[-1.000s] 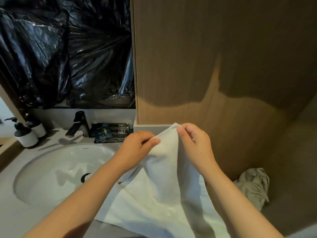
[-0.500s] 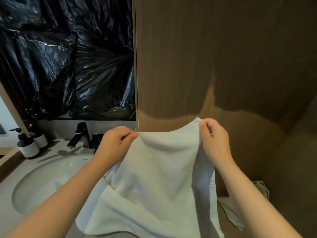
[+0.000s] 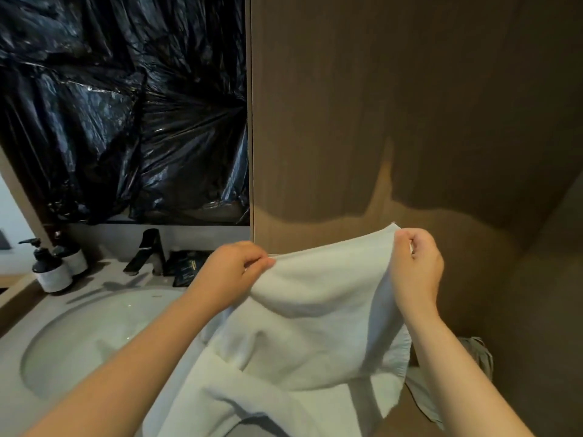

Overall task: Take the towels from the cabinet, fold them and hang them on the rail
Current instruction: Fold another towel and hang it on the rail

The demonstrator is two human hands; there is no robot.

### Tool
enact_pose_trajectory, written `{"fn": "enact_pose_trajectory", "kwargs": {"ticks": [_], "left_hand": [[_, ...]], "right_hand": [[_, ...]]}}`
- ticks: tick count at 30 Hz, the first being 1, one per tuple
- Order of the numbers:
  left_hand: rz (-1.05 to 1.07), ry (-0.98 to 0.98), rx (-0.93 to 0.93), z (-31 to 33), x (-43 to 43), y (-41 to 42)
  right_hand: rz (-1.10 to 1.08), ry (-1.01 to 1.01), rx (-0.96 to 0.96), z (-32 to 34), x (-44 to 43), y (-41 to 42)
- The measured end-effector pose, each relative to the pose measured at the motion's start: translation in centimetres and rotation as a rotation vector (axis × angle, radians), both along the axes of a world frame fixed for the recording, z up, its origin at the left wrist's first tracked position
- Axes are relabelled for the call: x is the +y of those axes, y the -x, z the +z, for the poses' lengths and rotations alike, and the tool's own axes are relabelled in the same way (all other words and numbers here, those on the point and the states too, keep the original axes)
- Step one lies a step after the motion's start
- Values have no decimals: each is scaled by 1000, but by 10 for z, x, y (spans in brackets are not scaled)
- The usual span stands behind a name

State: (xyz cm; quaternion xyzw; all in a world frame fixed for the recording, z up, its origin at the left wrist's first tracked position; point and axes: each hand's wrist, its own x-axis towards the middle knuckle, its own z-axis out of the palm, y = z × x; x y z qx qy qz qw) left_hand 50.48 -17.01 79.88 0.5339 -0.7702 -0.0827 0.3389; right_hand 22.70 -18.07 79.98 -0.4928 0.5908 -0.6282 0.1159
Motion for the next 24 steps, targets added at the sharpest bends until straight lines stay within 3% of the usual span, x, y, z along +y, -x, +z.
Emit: {"fn": "enact_pose_trajectory", "kwargs": {"ticks": [4,8,16,24], "left_hand": [[45,-158,81,-26,3,1],[87,-145,266,-34,5,12],[73,-108,281,-29,11,24],[70,-60,354,-16,15,34]], "right_hand": [[126,-102,87,-6,-1,-1],[235,-86,156,-11,6,-8],[442,-242,253,-4,33,-29],[457,-453,737,-6,54,-57]]}}
